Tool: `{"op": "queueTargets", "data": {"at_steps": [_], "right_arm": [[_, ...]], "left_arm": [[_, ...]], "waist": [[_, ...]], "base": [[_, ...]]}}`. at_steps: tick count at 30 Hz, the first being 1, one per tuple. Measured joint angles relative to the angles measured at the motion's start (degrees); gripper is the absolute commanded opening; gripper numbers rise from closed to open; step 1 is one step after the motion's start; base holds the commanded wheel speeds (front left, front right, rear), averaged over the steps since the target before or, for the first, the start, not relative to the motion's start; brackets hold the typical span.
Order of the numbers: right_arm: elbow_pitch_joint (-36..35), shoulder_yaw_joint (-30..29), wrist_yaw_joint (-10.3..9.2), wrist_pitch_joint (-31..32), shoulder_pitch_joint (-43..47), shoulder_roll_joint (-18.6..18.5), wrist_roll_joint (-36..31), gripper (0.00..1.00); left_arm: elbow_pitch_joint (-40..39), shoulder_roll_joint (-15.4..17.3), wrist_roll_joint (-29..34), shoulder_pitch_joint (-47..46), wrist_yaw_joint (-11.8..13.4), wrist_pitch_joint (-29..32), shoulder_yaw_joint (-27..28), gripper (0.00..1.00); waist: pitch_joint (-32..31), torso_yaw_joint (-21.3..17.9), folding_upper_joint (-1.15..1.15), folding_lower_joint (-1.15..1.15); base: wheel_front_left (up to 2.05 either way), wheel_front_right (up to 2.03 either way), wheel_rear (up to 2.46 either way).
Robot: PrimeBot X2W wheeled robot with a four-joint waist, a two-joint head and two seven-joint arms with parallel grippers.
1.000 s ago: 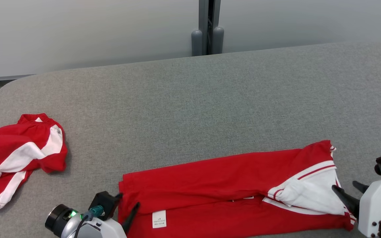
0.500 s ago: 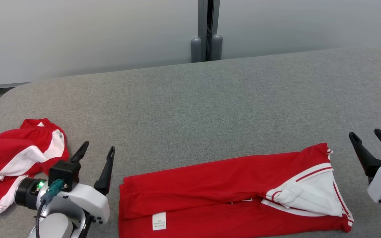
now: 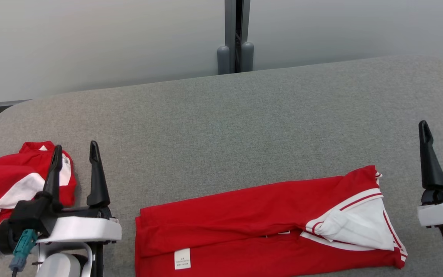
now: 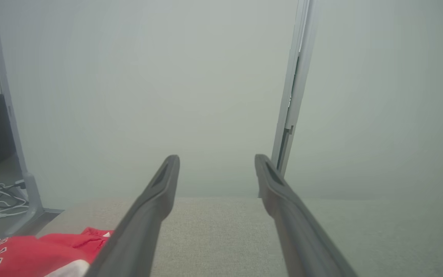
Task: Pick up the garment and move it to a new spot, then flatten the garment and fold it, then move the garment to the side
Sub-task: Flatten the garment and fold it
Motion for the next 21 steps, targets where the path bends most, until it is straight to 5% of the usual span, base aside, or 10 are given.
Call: {"op": "queueTargets", "data": {"at_steps": [5, 11, 21], "right_arm": [[-0.2, -0.1, 0.0, -2.5, 1.9, 3.5, -1.7, 1.0], [-0.5, -0.5, 0.0, -2.8, 3.6, 6.0, -3.6, 1.0], [1.0, 0.1, 0.0, -3.0, 4.8, 6.4, -3.1, 1.0]], "left_arm": [[-2.5, -6.0, 4.7, 4.5, -4.6, -0.1, 6.2, 1.0], [-1.2, -8.7, 9.3, 7.4, -10.6, -0.1, 8.3, 1.0], [-1.2, -9.4, 9.6, 9.2, -11.0, -0.1, 9.1, 1.0]], "waist": [[0.1, -0.2, 0.0, 0.0], [0.2, -0.4, 0.0, 0.0], [0.1, -0.2, 0.0, 0.0]], "base": [[0.0, 0.0, 0.0], [0.0, 0.0, 0.0], [0.0, 0.0, 0.0]]}}
